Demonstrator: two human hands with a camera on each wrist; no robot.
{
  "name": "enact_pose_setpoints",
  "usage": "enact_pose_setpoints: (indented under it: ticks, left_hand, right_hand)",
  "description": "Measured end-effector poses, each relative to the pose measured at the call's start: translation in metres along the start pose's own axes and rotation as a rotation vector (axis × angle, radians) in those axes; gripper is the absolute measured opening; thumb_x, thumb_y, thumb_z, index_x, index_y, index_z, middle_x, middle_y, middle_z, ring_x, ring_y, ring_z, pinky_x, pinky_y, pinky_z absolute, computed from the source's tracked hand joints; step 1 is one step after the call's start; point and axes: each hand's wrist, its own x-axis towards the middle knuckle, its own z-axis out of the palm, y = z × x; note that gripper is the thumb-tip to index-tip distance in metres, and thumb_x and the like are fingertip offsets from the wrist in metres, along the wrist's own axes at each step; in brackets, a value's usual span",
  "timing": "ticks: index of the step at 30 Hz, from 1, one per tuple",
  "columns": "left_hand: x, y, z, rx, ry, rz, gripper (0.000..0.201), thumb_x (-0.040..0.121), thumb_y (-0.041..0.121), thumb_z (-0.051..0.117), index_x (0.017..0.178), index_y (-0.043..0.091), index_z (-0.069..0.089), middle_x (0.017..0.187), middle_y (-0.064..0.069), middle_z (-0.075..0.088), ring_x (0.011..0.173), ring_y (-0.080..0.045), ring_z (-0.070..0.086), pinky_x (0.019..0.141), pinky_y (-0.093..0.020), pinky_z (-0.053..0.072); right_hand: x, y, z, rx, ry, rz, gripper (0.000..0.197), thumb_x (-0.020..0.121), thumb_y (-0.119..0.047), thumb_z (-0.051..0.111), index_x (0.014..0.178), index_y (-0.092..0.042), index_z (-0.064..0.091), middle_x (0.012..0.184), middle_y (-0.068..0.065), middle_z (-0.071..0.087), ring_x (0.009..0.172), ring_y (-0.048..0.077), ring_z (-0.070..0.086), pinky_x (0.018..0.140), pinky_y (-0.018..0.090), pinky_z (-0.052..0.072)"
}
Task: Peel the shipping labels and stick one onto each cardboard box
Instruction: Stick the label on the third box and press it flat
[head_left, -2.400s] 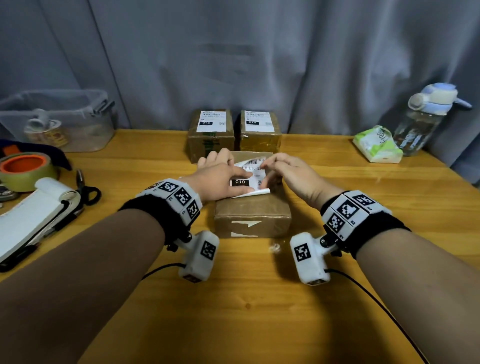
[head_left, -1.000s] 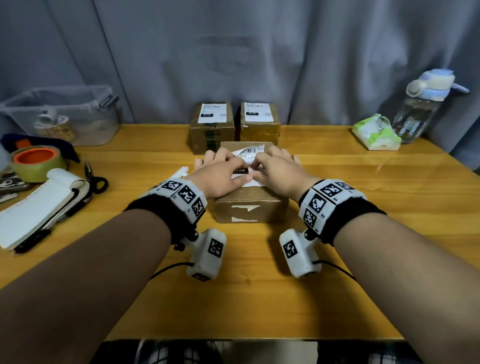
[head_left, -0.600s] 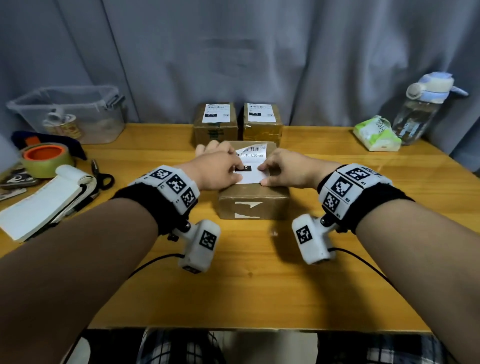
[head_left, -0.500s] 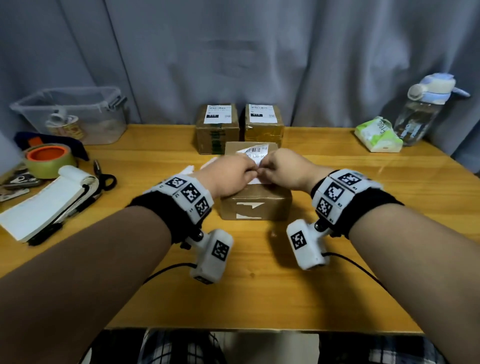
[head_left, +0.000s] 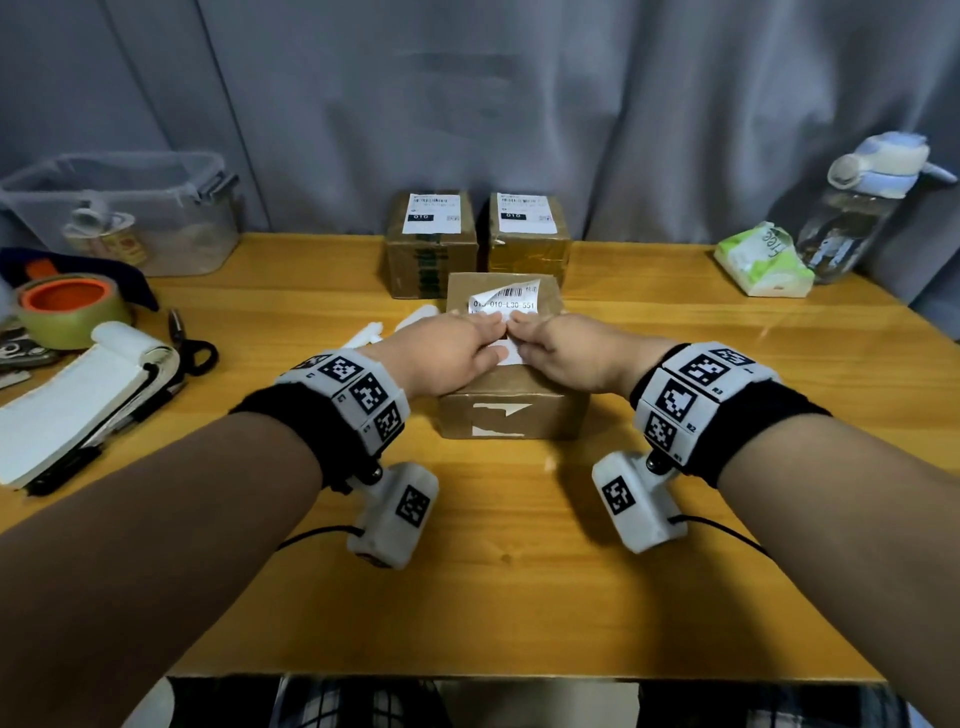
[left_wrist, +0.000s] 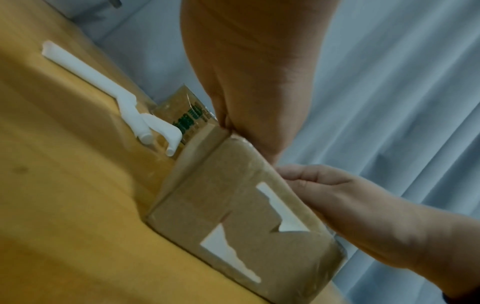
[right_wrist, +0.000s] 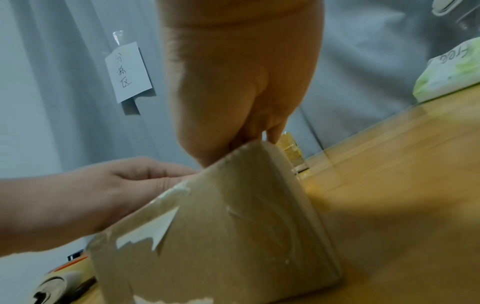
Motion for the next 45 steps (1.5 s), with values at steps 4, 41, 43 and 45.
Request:
enact_pose_setpoints:
  ticks: [4,41,43,45]
  left_hand:
    - [0.002,-0.001,-0.001,-0.026,0.022,-0.022,0.050,0.101,0.037,0.026,0.147,0.018,0.028,0.156,0.000,0.024,0.144,-0.014,0.021,0.117,-0.031,0.010]
    - [0.047,-0.032,-0.019,0.081,-0.225,-0.230,0.101,0.073,0.082,0.031,0.149,0.028,-0.007,0.158,0.013,-0.013,0.146,-0.016,-0.012,0.114,-0.056,-0.006]
    - [0.048,-0.037,-0.021,0.058,-0.219,-0.250,0.106,0.069,0.085,0.032,0.149,0.028,-0.007,0.158,0.013,-0.014,0.147,-0.017,-0.011,0.115,-0.055,-0.006]
    - [0.047,-0.040,-0.020,0.019,-0.196,-0.244,0.104,0.071,0.083,0.032,0.150,0.026,-0.006,0.158,0.011,-0.013,0.147,-0.018,-0.008,0.117,-0.051,-0.003]
  right_hand:
    - [0.003,0.000,-0.006,0.023,-0.026,0.013,0.049,0.100,-0.028,0.036,0.147,-0.016,0.030,0.158,0.000,0.022,0.145,0.017,0.022,0.119,0.025,0.014]
    - [0.046,0.003,-0.009,-0.037,-0.098,0.218,0.059,0.099,-0.049,0.016,0.151,-0.030,-0.003,0.159,-0.013,-0.011,0.148,0.017,-0.012,0.114,0.054,-0.017]
    - [0.047,0.005,-0.008,-0.052,-0.087,0.233,0.062,0.097,-0.056,0.012,0.151,-0.030,-0.005,0.159,-0.013,-0.012,0.147,0.017,-0.013,0.113,0.054,-0.018]
    - [0.045,0.009,-0.010,-0.075,-0.094,0.271,0.067,0.094,-0.062,0.008,0.151,-0.029,-0.007,0.159,-0.012,-0.013,0.147,0.018,-0.013,0.113,0.055,-0.019]
